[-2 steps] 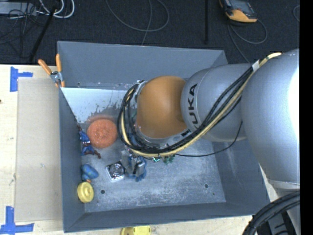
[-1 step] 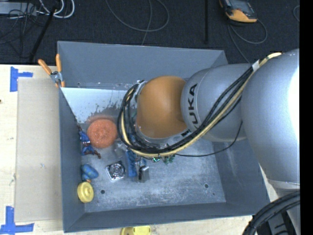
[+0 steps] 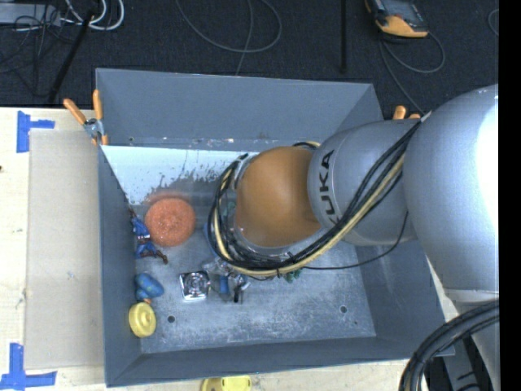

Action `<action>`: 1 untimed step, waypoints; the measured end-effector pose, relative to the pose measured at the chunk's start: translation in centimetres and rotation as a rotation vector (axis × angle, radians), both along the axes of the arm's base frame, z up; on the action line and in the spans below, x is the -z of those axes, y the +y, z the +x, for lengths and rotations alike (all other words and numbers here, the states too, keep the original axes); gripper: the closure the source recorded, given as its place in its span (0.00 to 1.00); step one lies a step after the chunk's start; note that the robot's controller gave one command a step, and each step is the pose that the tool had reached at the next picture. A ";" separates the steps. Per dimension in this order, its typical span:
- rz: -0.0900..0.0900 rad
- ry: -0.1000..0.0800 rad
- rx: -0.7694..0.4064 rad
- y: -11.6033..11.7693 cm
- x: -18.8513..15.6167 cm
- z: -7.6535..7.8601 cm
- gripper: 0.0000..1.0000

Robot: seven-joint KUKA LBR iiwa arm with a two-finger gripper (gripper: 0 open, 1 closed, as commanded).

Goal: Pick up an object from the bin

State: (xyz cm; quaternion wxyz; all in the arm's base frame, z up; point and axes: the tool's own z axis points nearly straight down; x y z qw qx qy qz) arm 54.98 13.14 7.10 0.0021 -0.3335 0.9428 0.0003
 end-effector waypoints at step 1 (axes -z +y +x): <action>0.000 0.000 0.000 0.0 0.0 0.0 1.00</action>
Offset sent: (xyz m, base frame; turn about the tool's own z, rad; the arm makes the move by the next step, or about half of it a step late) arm 0.0278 0.0148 0.1394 -0.0167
